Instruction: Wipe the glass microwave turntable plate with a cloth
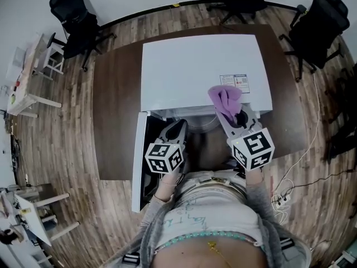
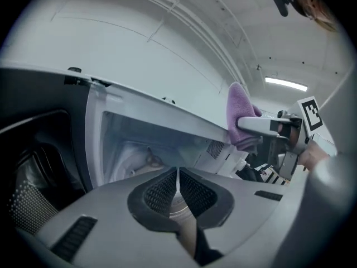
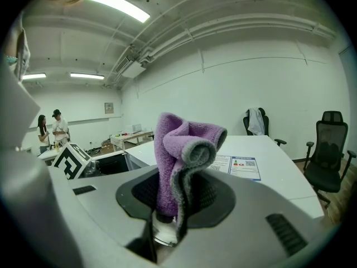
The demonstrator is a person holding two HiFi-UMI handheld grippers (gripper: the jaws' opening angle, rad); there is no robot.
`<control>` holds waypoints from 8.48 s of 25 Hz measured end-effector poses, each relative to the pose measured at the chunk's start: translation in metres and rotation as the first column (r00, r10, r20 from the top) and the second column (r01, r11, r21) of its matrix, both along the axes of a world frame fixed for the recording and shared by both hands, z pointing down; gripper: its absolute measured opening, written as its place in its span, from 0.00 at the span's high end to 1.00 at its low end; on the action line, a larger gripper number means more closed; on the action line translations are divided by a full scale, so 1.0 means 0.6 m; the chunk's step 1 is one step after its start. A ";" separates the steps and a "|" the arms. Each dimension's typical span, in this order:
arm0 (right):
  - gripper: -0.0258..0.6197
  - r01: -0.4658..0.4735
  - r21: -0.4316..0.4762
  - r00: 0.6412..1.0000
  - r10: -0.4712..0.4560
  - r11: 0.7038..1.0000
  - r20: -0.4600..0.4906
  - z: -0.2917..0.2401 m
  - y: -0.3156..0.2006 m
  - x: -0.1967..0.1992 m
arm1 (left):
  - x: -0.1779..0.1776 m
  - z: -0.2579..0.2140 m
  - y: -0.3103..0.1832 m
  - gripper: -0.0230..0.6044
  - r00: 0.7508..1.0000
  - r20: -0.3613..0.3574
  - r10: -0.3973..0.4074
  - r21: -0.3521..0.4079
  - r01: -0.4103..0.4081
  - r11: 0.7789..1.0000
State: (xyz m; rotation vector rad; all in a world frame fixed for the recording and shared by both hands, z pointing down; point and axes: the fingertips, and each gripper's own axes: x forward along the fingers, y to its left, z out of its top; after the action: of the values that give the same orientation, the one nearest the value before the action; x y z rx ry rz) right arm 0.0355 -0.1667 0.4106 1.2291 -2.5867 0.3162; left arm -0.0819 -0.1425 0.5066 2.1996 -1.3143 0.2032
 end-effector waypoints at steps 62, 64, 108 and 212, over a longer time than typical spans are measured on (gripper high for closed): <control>0.78 0.001 0.007 1.000 -0.001 1.000 0.027 0.008 -0.011 -0.001 | 0.000 0.236 -0.008 0.85 0.567 -0.665 -0.487 -0.514 0.125 0.848; 0.78 0.002 0.009 1.000 -0.002 1.000 0.022 0.008 -0.009 0.000 | 0.001 0.237 -0.004 0.85 0.571 -0.660 -0.488 -0.515 0.129 0.848; 0.78 0.199 -0.243 0.808 -0.299 0.949 -0.508 0.261 0.018 -0.080 | 0.006 0.243 0.060 0.85 0.602 -0.620 -0.503 -0.542 0.135 0.830; 0.78 0.230 -0.309 0.710 -0.376 0.923 -0.595 0.371 0.027 -0.044 | 0.005 0.265 0.061 0.83 0.620 -0.611 -0.492 -0.558 0.104 0.823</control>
State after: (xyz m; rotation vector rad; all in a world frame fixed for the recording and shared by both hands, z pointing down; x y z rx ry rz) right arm 0.0094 -0.1506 0.6332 0.6452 -2.0212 0.0682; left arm -0.0792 -0.1056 0.6654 1.3371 -0.9875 -0.4366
